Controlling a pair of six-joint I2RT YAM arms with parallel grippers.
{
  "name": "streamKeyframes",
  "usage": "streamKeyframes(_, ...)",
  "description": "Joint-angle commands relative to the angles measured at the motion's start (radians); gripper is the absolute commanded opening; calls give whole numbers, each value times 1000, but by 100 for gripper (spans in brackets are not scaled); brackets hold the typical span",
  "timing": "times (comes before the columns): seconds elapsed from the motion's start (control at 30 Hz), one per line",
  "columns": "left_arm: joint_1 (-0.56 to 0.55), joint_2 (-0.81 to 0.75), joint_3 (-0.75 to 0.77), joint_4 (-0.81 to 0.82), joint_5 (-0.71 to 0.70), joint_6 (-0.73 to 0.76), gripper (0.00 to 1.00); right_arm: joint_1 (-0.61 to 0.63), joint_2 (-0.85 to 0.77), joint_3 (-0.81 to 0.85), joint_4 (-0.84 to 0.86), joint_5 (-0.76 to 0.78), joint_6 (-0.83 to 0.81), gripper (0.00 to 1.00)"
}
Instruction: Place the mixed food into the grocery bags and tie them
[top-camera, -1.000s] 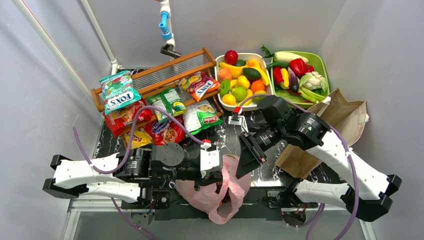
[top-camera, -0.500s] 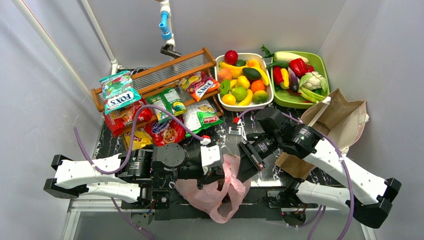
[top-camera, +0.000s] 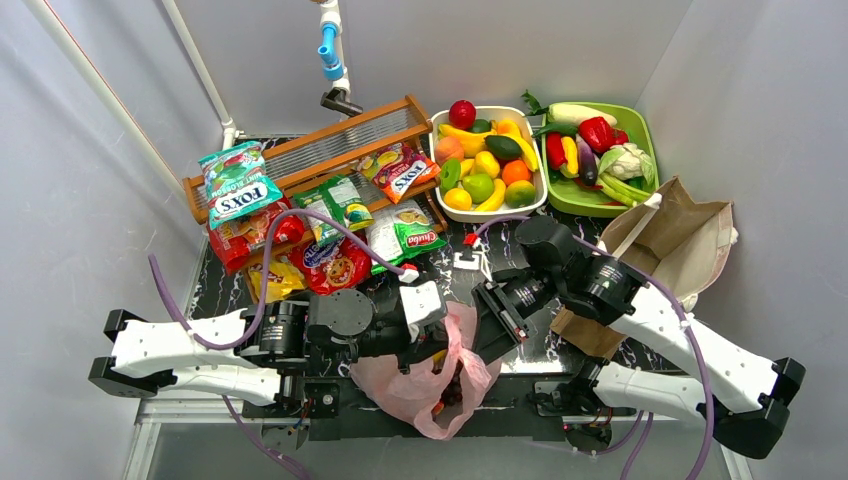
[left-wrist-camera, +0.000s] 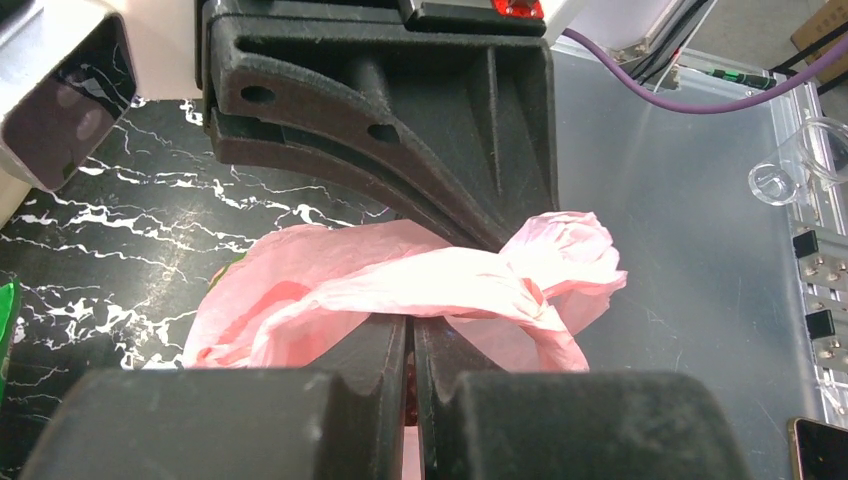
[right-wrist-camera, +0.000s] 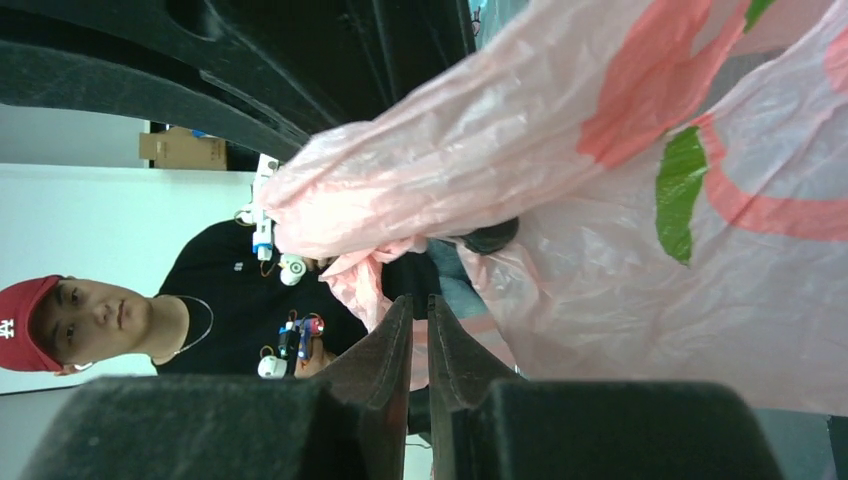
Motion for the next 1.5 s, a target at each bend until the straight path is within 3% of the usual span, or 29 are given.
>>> streamKeyframes(0.0,-2,-32,-25,54,-40,-17,0,12,5,-3,90,8,24,18)
streamKeyframes(0.27,-3,-38,-41,65,-68,-41,0,17,42,-15,140,90,20,24)
streamKeyframes(0.73,-2,-53,-64,82,-158,-85,0,25,-45,-146,397,53,52,40)
streamKeyframes(1.07,-2,3,-9,76,-181,-120,0,32,-60,-146,499,69,43,43)
streamKeyframes(1.47,-2,22,16,78,-286,-167,0,44,-78,-108,503,259,4,47)
